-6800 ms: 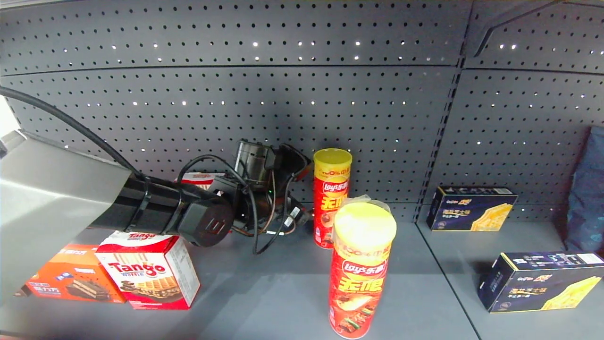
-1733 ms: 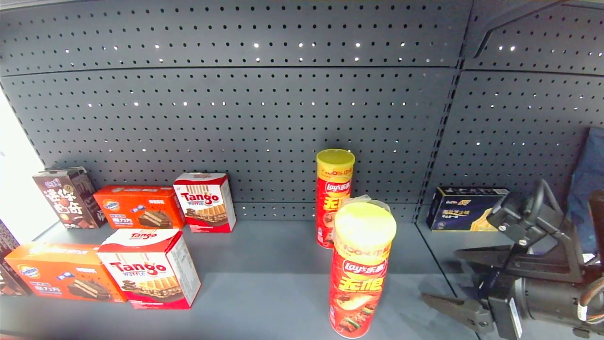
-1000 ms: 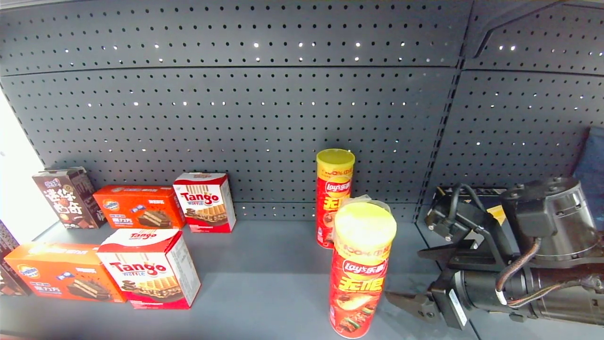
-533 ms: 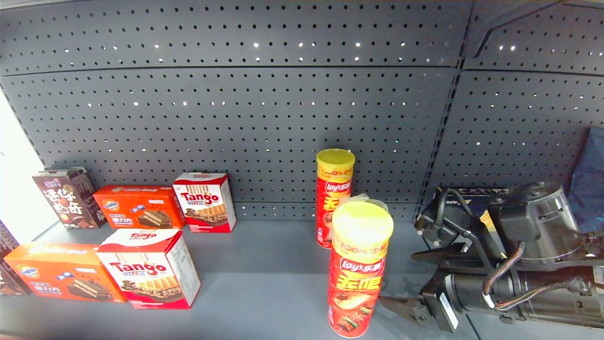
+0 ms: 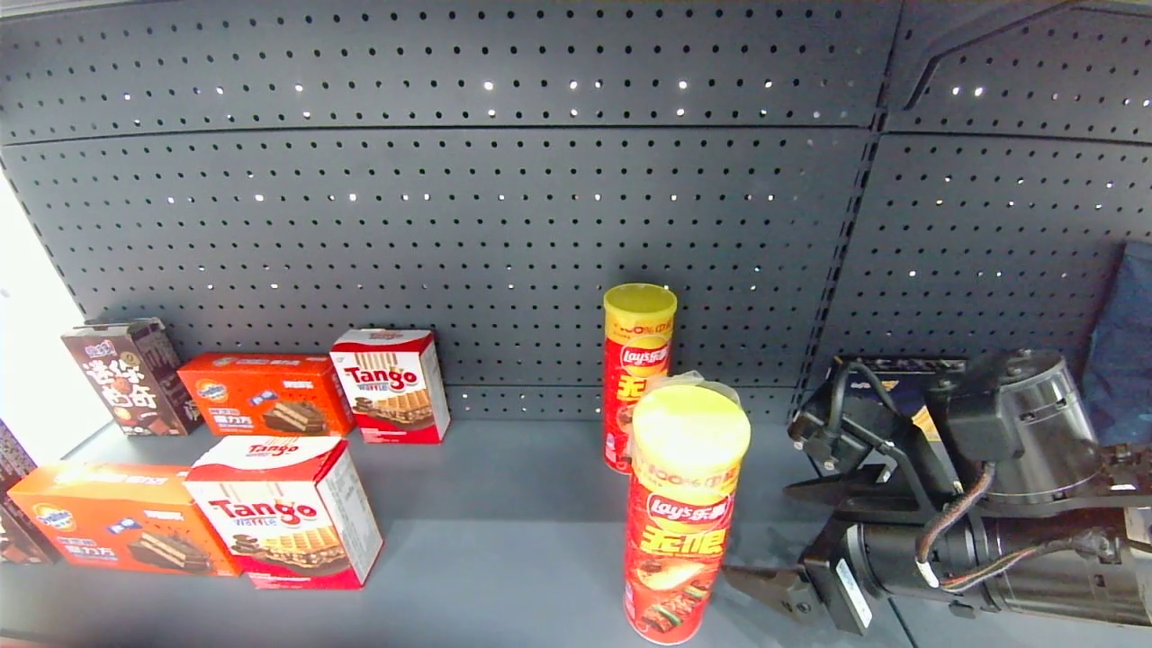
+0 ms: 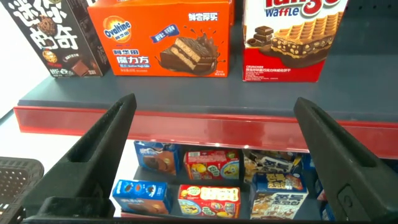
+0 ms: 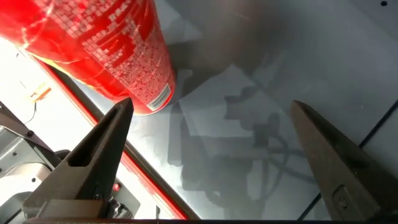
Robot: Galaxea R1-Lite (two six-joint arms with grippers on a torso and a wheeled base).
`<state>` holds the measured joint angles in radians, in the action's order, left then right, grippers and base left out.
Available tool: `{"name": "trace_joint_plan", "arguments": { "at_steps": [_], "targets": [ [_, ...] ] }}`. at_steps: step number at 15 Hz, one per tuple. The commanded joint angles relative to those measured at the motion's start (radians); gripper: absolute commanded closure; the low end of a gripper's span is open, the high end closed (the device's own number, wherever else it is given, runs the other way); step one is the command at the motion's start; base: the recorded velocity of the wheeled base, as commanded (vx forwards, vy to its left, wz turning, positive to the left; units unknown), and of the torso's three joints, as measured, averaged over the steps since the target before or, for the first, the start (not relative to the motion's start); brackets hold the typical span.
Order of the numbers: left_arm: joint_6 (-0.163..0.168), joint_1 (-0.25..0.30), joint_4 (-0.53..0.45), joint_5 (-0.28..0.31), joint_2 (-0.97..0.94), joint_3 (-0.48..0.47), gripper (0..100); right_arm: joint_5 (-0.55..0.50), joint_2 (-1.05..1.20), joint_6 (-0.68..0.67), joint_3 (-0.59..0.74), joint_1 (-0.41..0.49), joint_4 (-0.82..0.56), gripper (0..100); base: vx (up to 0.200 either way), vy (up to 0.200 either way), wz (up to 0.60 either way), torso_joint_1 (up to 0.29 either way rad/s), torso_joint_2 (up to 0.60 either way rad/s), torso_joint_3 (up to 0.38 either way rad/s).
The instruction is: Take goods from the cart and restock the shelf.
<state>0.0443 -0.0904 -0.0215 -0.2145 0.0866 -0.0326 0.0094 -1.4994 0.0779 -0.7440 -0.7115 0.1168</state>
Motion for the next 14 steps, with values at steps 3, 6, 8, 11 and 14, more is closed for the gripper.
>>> {"name": "trace_joint_plan", "arguments": {
  "at_steps": [3, 6, 8, 11, 14],
  "targets": [
    [0.000, 0.000, -0.002, 0.000, 0.002, 0.000, 0, 0.000, -0.009, 0.000, -0.014, -0.002, 0.000, 0, 0.000, 0.000, 0.00, 0.000, 0.00, 0.000],
    [-0.001, 0.000, 0.000, 0.000, 0.002, 0.000, 0, 0.000, -0.019, 0.000, -0.023, -0.003, 0.000, 0, 0.000, 0.000, 0.00, 0.000, 0.00, 0.000],
    [-0.001, 0.000, -0.002, 0.000, 0.002, 0.000, 0, 0.000, -0.030, 0.002, -0.024, -0.005, 0.001, 0, 0.000, 0.000, 0.00, 0.000, 0.00, 0.000],
    [-0.001, 0.000, 0.000, 0.000, 0.002, 0.000, 0, 0.000, -0.028, 0.002, -0.021, -0.005, 0.000, 0, 0.000, 0.000, 0.00, 0.000, 0.00, 0.000],
    [-0.001, 0.000, 0.000, 0.000, 0.002, 0.000, 0, 0.000, -0.013, 0.002, -0.015, 0.001, 0.000, 0, 0.000, 0.000, 0.00, 0.000, 0.00, 0.000]
  ]
}}
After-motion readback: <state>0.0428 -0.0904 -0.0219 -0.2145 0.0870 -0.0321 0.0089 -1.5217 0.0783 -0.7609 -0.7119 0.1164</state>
